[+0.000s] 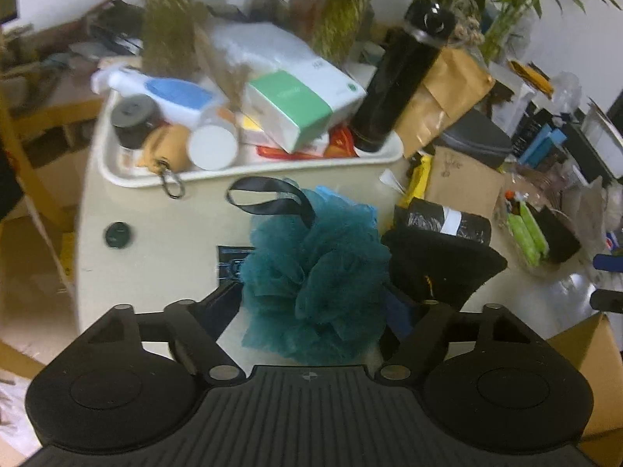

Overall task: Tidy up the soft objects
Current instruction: 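Close the left tool on the blue mesh loofah, then lift the loofah with the left tool while the right tool grasps the tan drawstring bag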

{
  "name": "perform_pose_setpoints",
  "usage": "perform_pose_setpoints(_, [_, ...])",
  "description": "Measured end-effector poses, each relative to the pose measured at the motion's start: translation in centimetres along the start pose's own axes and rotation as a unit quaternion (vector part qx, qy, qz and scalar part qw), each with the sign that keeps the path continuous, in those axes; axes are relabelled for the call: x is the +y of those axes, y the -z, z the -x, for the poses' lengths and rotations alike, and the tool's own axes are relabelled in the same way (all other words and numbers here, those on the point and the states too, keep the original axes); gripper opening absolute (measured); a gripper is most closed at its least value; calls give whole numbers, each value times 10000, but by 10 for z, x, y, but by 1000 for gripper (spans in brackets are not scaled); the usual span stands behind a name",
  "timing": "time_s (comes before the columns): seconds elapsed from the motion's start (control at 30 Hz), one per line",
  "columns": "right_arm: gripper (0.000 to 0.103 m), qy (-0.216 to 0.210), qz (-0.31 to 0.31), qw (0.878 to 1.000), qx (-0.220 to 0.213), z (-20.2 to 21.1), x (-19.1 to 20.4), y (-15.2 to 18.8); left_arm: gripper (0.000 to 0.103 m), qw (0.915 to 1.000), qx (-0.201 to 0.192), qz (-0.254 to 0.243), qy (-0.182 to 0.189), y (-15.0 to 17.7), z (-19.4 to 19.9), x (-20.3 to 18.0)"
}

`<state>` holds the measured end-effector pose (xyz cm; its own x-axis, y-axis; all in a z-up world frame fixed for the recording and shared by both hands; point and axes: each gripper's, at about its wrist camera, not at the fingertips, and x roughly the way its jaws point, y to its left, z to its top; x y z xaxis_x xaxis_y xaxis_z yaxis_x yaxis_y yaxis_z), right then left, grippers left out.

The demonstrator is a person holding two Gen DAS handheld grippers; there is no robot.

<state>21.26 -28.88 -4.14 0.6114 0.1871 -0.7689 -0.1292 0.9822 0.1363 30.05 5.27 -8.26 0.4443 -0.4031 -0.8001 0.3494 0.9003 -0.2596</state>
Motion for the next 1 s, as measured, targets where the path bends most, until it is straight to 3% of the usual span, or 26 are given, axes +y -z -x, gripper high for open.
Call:
perform_pose_setpoints(0.13, [103,-119,-165,9998,-22,-2,-6,-3,68,9996,150,-8,234,-3,-15,3])
perform_pose_setpoints(0.23, [103,-165,-229,9996,-59,-2,-9,-4,53,9989,216,62,402,-6,-21,6])
perform_pose_setpoints(0.37, [103,-183,-267,9994,-82,-1,-11,-6,22,9984,216,143,510,-11,-18,9])
perform_pose_setpoints(0.47, [103,-188,-253,9994,-114,0,-12,-8,13,9990,180,135,398,-12,-12,8])
perform_pose_setpoints(0.67, [103,-284,-155,9992,-255,3,-14,-13,8,9997,-102,-148,136,-7,5,-3])
perform_pose_setpoints(1.0, [103,-729,221,9963,-399,-1,-3,-32,7,9967,-803,-116,5,-7,48,-7])
